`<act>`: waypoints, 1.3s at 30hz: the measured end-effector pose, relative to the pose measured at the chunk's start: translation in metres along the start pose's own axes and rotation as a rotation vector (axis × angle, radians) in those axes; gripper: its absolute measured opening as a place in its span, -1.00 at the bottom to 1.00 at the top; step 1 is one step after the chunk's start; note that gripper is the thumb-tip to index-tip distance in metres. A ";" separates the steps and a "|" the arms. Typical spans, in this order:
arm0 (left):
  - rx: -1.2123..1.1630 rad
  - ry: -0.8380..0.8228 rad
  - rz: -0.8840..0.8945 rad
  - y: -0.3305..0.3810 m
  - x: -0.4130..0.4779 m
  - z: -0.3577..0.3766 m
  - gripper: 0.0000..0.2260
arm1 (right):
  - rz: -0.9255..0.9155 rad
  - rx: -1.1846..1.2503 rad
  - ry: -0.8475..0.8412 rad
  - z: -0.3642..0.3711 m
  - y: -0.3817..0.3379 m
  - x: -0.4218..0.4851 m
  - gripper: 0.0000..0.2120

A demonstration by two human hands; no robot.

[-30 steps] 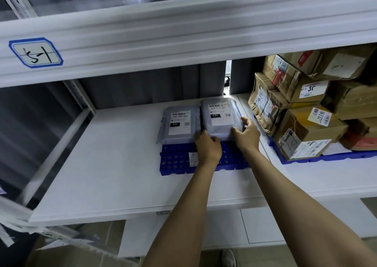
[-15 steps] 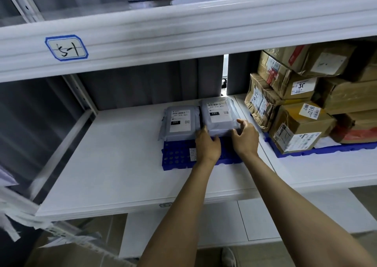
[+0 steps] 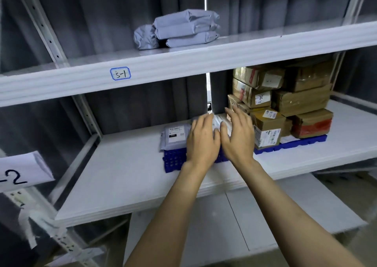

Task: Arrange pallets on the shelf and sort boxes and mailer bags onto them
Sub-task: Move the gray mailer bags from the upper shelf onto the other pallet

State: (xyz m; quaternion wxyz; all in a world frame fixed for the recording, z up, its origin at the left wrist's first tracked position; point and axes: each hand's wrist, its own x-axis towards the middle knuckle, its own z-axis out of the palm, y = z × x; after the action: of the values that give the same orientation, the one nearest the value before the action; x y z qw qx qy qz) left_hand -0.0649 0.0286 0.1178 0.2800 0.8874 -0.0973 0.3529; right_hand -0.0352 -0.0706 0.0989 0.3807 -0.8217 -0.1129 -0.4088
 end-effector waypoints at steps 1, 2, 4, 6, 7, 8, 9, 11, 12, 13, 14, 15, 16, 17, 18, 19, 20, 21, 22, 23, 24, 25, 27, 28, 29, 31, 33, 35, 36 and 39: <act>0.008 0.045 0.060 0.010 0.004 -0.009 -0.64 | -0.033 0.011 0.060 -0.010 -0.008 0.005 -0.56; 0.006 0.099 0.120 0.021 0.008 -0.020 -0.66 | -0.067 0.017 0.123 -0.022 -0.017 0.011 -0.59; 0.011 0.200 0.215 0.040 0.018 -0.040 -0.69 | -0.131 0.023 0.239 -0.045 -0.036 0.026 -0.63; 0.033 0.289 0.280 0.056 0.033 -0.059 -0.71 | -0.180 0.031 0.314 -0.063 -0.053 0.044 -0.66; 0.041 0.321 0.303 0.064 0.042 -0.069 -0.71 | -0.201 0.032 0.337 -0.071 -0.062 0.054 -0.66; 0.047 0.340 0.315 0.070 0.049 -0.078 -0.71 | -0.217 0.029 0.350 -0.078 -0.070 0.063 -0.66; 0.056 0.355 0.320 0.075 0.057 -0.087 -0.71 | -0.229 0.025 0.358 -0.083 -0.078 0.073 -0.65; 0.087 0.374 0.328 0.082 0.072 -0.101 -0.72 | -0.239 0.004 0.337 -0.090 -0.090 0.091 -0.64; 0.106 0.377 0.335 0.083 0.081 -0.107 -0.72 | -0.240 -0.010 0.317 -0.092 -0.096 0.101 -0.64; 0.126 0.372 0.338 0.082 0.088 -0.112 -0.71 | -0.240 -0.020 0.291 -0.092 -0.101 0.108 -0.63; 0.149 0.365 0.338 0.082 0.096 -0.117 -0.71 | -0.238 -0.025 0.264 -0.092 -0.105 0.117 -0.62; 0.176 0.357 0.335 0.080 0.104 -0.121 -0.70 | -0.236 -0.030 0.232 -0.091 -0.110 0.124 -0.61; 0.201 0.347 0.328 0.078 0.111 -0.124 -0.70 | -0.230 -0.037 0.198 -0.089 -0.112 0.131 -0.59; 0.222 0.342 0.318 0.076 0.119 -0.126 -0.70 | -0.225 -0.048 0.168 -0.087 -0.115 0.139 -0.57; 0.239 0.337 0.307 0.073 0.125 -0.128 -0.70 | -0.221 -0.058 0.140 -0.084 -0.118 0.146 -0.57; 0.254 0.335 0.297 0.070 0.132 -0.130 -0.70 | -0.219 -0.062 0.119 -0.081 -0.120 0.153 -0.58; 0.270 0.330 0.293 0.068 0.138 -0.132 -0.70 | -0.218 -0.063 0.103 -0.078 -0.121 0.160 -0.59; 0.285 0.317 0.290 0.066 0.143 -0.134 -0.70 | -0.218 -0.061 0.090 -0.075 -0.123 0.165 -0.61; 0.296 0.301 0.285 0.063 0.148 -0.135 -0.69 | -0.216 -0.064 0.074 -0.072 -0.124 0.172 -0.63; 0.305 0.282 0.275 0.062 0.153 -0.137 -0.68 | -0.215 -0.075 0.056 -0.069 -0.125 0.178 -0.63; 0.316 0.265 0.258 0.059 0.159 -0.139 -0.68 | -0.210 -0.090 0.033 -0.065 -0.127 0.185 -0.62; 0.331 0.249 0.238 0.057 0.166 -0.141 -0.67 | -0.200 -0.108 0.011 -0.062 -0.128 0.192 -0.60; 0.365 0.214 0.203 0.051 0.180 -0.145 -0.65 | -0.167 -0.147 -0.040 -0.056 -0.128 0.207 -0.57; 0.379 0.198 0.188 0.048 0.187 -0.146 -0.64 | -0.152 -0.161 -0.067 -0.053 -0.127 0.214 -0.55; 0.395 0.184 0.174 0.045 0.196 -0.147 -0.62 | -0.144 -0.173 -0.094 -0.048 -0.127 0.223 -0.53; 0.424 0.143 0.134 0.041 0.213 -0.149 -0.58 | -0.141 -0.191 -0.152 -0.040 -0.127 0.237 -0.49; 0.459 0.097 0.104 0.038 0.231 -0.147 -0.55 | -0.134 -0.200 -0.204 -0.029 -0.129 0.249 -0.49; 0.498 0.032 0.079 0.034 0.246 -0.141 -0.54 | -0.107 -0.201 -0.255 -0.018 -0.129 0.259 -0.52; 0.505 0.001 0.064 0.030 0.252 -0.138 -0.54 | -0.101 -0.195 -0.275 -0.013 -0.128 0.262 -0.54; 0.436 -0.055 -0.007 0.022 0.274 -0.135 -0.56 | -0.115 -0.181 -0.304 0.000 -0.127 0.275 -0.62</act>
State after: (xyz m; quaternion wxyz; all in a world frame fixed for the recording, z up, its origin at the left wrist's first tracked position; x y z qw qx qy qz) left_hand 0.0505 0.0939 0.3941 0.0797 0.9366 -0.0232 0.3403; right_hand 0.0782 -0.0183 0.3752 0.2595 -0.8972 -0.1788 -0.3095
